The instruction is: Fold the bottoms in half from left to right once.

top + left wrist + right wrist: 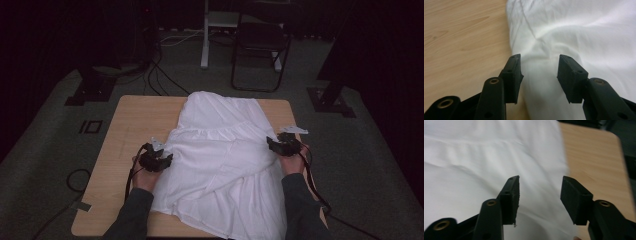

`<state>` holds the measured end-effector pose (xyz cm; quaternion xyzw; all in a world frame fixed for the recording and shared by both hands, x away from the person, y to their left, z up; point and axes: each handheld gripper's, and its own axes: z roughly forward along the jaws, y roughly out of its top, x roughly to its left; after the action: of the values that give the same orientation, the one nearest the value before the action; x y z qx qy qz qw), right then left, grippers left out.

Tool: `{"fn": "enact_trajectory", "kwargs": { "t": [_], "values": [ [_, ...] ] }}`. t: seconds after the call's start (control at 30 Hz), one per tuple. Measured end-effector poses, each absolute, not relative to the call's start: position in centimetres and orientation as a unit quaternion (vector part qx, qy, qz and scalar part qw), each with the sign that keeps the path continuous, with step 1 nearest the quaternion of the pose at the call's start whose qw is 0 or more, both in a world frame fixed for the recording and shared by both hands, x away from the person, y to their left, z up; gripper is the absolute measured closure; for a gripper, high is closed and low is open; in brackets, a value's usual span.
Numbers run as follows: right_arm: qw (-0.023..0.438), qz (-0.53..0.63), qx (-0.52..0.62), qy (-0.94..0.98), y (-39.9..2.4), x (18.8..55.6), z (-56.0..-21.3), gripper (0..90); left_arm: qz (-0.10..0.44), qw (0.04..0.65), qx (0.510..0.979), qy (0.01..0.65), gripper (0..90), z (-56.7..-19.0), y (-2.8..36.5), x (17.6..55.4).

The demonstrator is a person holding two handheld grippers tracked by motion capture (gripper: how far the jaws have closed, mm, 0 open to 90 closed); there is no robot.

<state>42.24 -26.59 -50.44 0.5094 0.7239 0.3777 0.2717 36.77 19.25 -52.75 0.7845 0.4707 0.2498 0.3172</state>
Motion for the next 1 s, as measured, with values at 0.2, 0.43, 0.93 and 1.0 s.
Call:
{"fn": "enact_trajectory", "kwargs": {
  "t": [0.2, 0.43, 0.93, 1.0],
  "values": [
    [0.24, 0.373, 0.464, 0.766, -22.4, 43.0, -50.6, 35.3, 0.238, 0.326, 0.778, 0.482, 50.2, -53.1, 21.3, 33.4],
    [0.199, 0.355, 0.447, 0.796, -20.1, 44.0, -52.3, 34.7, 0.201, 0.322, 0.785, 0.491, 48.2, -54.4, 22.0, 31.7],
    [0.219, 0.451, 0.415, 0.759, -27.6, 35.2, -49.4, 88.9, 0.203, 0.306, 0.809, 0.459, 89.1, -53.0, 22.1, 29.1],
    [0.219, 0.471, 0.421, 0.743, -29.4, 33.2, -48.9, 88.8, 0.211, 0.312, 0.806, 0.456, 89.1, -52.4, 22.4, 28.2]
  ]
}}
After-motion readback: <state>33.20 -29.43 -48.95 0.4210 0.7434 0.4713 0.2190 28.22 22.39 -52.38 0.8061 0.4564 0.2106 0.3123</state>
